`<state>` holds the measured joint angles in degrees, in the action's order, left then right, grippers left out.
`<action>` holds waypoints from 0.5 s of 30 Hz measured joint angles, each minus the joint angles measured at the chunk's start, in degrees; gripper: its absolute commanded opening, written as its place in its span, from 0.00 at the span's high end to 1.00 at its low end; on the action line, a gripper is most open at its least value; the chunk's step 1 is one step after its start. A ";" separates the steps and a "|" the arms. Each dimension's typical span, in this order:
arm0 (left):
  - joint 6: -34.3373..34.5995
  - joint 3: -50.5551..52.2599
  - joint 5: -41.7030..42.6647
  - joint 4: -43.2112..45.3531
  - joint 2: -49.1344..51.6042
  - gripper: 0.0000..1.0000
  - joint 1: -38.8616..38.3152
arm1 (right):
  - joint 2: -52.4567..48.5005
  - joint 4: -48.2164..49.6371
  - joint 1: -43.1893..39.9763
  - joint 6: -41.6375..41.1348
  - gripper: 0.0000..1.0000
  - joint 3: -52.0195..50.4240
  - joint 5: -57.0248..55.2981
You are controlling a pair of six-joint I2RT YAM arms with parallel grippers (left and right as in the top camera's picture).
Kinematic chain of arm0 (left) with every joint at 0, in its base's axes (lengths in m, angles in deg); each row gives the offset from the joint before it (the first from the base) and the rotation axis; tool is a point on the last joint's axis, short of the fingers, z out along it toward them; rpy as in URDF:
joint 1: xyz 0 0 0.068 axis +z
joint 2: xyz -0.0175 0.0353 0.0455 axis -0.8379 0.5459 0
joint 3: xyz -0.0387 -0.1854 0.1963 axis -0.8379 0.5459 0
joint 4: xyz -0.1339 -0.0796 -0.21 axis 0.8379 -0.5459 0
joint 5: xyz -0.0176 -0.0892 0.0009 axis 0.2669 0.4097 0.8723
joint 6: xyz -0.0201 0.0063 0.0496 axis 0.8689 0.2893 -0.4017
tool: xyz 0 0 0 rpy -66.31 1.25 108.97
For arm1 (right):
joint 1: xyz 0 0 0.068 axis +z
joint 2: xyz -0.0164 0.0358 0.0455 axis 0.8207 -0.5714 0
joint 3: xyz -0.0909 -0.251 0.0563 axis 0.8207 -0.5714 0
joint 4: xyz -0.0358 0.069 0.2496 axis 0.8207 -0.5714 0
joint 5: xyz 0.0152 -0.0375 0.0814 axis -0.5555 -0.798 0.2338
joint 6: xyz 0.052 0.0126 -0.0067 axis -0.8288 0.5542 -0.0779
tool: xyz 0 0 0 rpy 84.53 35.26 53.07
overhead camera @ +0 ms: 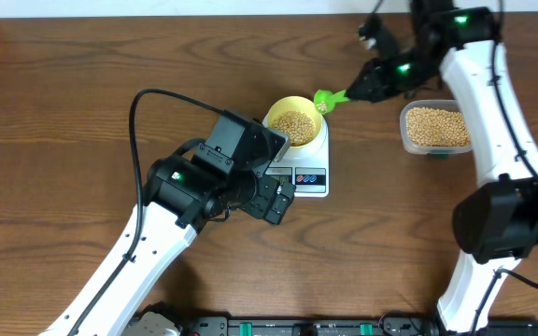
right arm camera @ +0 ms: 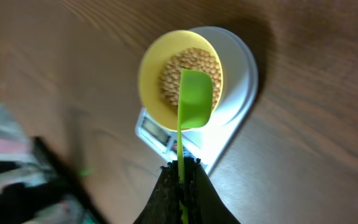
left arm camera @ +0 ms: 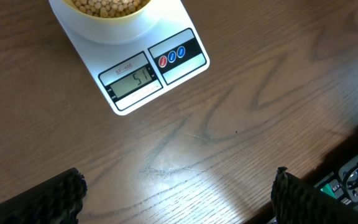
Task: Scoop item into bowl and weigh 50g on scale
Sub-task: 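Move the empty scoop with the right gripper back into the soybean tub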
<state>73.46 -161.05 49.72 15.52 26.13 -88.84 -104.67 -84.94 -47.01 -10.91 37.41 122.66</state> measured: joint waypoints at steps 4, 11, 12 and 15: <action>0.00 0.00 0.00 0.00 0.00 0.02 0.00 | 0.00 -2.03 -4.70 -0.35 0.99 0.00 8.07; 0.00 0.00 0.00 0.00 0.00 0.02 0.00 | 0.00 -7.76 -11.91 -0.09 0.99 0.24 11.63; 0.00 0.00 0.00 0.00 0.00 0.02 0.00 | 0.00 -8.39 -13.03 -0.02 0.99 0.28 10.80; 0.00 0.00 0.00 0.00 0.00 0.02 0.00 | 0.00 -9.84 -16.61 0.09 0.99 0.31 7.13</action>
<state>73.46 -161.05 49.72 15.52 26.13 -88.84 -104.67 -94.77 -63.62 -10.82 37.71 129.79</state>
